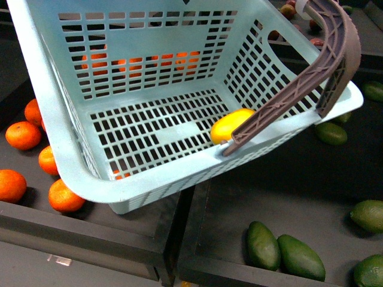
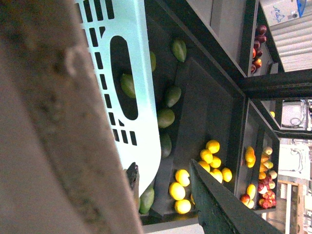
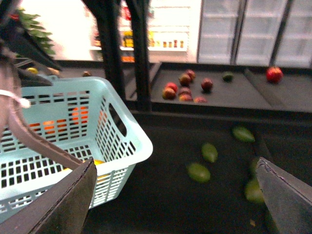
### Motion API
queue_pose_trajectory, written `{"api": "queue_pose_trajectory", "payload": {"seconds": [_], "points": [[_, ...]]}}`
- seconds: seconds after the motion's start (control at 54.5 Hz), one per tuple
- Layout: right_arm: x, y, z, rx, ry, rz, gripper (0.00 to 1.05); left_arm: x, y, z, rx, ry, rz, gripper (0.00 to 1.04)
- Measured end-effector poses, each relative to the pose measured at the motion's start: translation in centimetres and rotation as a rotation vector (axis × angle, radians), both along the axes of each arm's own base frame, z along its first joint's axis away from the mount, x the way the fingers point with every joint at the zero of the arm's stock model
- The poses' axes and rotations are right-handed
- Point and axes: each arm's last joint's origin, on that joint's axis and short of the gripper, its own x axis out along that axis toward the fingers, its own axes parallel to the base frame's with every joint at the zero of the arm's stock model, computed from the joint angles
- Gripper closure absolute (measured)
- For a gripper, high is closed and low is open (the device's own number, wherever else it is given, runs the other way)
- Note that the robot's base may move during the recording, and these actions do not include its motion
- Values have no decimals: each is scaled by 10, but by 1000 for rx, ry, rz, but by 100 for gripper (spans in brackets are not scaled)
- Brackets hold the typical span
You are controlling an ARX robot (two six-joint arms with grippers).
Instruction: Pick mango and avocado into basket
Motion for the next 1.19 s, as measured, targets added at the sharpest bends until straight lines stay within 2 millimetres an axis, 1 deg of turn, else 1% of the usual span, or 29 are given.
{"api": "queue_pose_trajectory", "payload": {"seconds": [0.037,0.055,0.092,0.11,0.165,0.239,0.404,0.459,0.532,0.551,0.569,0.606,0.624,0.734,0.808,0.918,1.028,1.193], "points": [[0,-2,2,45,147,-100,8,-1,-1,0,-11,8,-6,72],[1,-3,3,67,191,-127,8,-1,-1,0,-13,11,-7,72],[5,-8,4,111,341,-220,8,-1,-2,0,-18,15,-8,72],[9,-11,4,136,387,-255,8,-2,-2,0,-20,16,-8,72],[21,-21,0,187,456,-311,8,-3,-5,0,-19,15,-14,72],[37,-35,-6,231,494,-335,8,-5,-8,0,-17,13,-28,72],[80,-81,-20,259,518,-372,8,-7,-10,0,-39,31,-43,72],[104,-105,-36,265,553,-392,8,-6,-10,0,-33,26,-35,72],[124,-122,-63,280,623,-406,8,-6,-9,0,-27,22,-24,72],[130,-126,-74,295,659,-403,8,-5,-8,0,-26,21,-21,72],[132,-127,-78,301,671,-402,8,-5,-8,0,-25,21,-19,72],[137,-131,-94,324,716,-405,8,-4,-7,0,-23,19,-16,72],[141,-133,-105,342,749,-410,8,-4,-6,0,-22,18,-14,72],[152,-136,-136,407,823,-451,8,-4,-7,0,-20,17,-15,72],[161,-135,-154,464,857,-473,8,-4,-7,0,-24,20,-20,72],[173,-129,-177,539,900,-507,8,-4,-7,0,-26,21,-22,72],[180,-122,-195,602,925,-542,8,-4,-7,0,-24,20,-23,72],[191,-115,-213,671,931,-576,8,-5,-8,0,-26,21,-24,72]]}}
